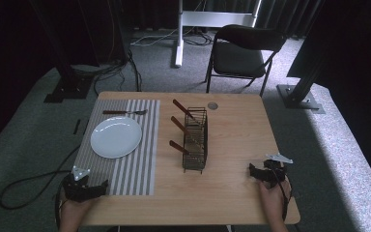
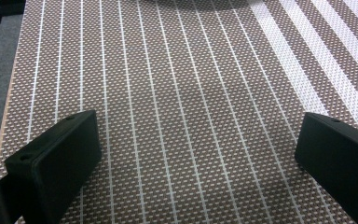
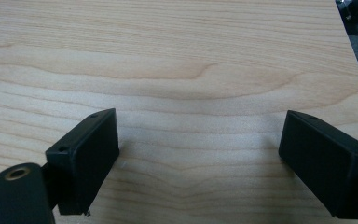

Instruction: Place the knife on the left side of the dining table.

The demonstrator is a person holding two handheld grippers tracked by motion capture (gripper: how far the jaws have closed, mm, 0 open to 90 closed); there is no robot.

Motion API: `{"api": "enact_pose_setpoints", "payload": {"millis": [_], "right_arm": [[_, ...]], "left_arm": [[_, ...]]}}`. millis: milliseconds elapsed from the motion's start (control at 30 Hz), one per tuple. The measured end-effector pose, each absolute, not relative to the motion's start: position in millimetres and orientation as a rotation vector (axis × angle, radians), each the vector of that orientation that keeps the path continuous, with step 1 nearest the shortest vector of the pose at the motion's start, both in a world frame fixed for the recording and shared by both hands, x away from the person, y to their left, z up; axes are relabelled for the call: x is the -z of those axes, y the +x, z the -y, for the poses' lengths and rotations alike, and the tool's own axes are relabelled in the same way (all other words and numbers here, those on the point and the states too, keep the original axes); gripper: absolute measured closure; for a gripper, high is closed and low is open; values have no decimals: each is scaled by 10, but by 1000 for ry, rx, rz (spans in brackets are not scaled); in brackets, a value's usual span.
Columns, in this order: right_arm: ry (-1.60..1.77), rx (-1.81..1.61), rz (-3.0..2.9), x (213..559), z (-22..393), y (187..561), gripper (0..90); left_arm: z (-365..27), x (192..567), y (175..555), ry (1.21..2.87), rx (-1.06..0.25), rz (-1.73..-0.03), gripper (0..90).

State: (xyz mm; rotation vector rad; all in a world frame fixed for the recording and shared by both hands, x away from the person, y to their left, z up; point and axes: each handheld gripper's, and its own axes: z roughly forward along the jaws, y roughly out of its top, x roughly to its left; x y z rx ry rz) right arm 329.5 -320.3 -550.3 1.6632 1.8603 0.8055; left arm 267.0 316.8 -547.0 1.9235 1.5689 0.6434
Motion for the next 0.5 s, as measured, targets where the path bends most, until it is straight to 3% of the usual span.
{"api": "enact_pose_setpoints", "payload": {"millis": [500], "right_arm": [[1664,-805,-1859,5503,3203,3295,113]], "left_arm": [[-3175,5465,2670,1928,-640,-1565,8]]}}
